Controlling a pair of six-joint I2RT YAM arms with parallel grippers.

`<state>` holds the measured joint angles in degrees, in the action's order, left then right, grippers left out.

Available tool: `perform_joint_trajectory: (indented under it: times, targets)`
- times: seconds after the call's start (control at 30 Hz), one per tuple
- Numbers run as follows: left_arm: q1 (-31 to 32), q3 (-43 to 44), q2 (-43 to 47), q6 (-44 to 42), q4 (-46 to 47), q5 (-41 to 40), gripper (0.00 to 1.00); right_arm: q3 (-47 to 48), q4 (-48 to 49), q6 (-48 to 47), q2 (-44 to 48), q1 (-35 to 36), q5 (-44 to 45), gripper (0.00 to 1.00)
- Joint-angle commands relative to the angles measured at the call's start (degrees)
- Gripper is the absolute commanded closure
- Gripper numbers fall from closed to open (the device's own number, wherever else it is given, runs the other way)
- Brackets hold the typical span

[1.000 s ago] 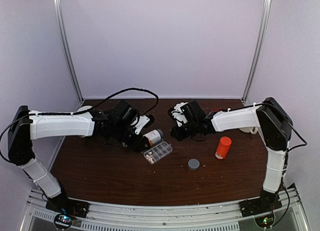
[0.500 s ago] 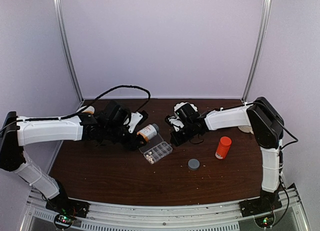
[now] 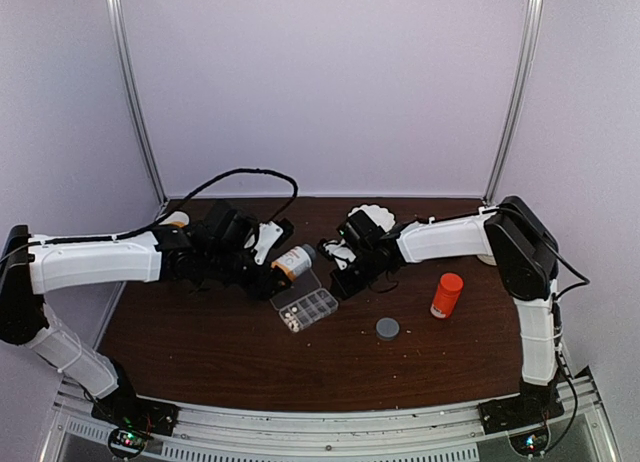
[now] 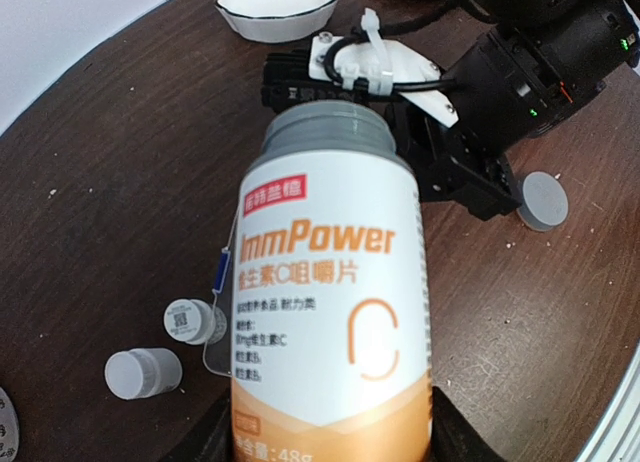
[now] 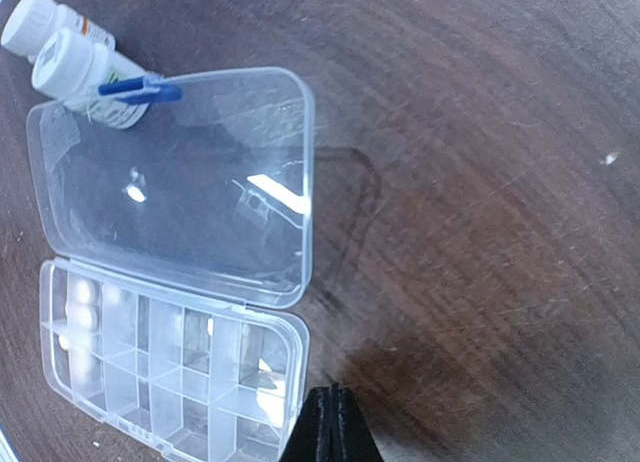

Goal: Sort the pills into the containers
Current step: Position the pill container at the center of the board, then pour the pill into the compartment of the pill container.

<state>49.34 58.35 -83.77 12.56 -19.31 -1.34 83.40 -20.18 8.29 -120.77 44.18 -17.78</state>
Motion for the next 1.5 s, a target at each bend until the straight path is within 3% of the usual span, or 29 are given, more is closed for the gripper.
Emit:
perform_joint_trajectory:
  times: [0.0, 0.23, 0.7, 1.47]
  targets:
    - [0.3, -1.0, 2.1, 0.6, 2.7, -0.6, 1.0, 0.1, -1.5, -0.6, 0.0, 0.7, -2.6, 1.0]
    - [0.3, -1.2, 1.4, 0.6, 2.6, 0.0, 1.0, -4.5, 4.9, -1.3, 5.5, 0.8, -6.1, 1.0]
    - [0.3, 3.5, -7.7, 0.0, -1.8, 6.3, 1.0, -22.6, 24.1, 3.7, 22.0, -2.9, 10.5, 1.0]
    - [0.4, 11.9, -15.1, -0.4, -12.2, 7.8, 1.0, -25.0, 26.6, 3.9, 24.3, -3.2, 14.2, 1.0]
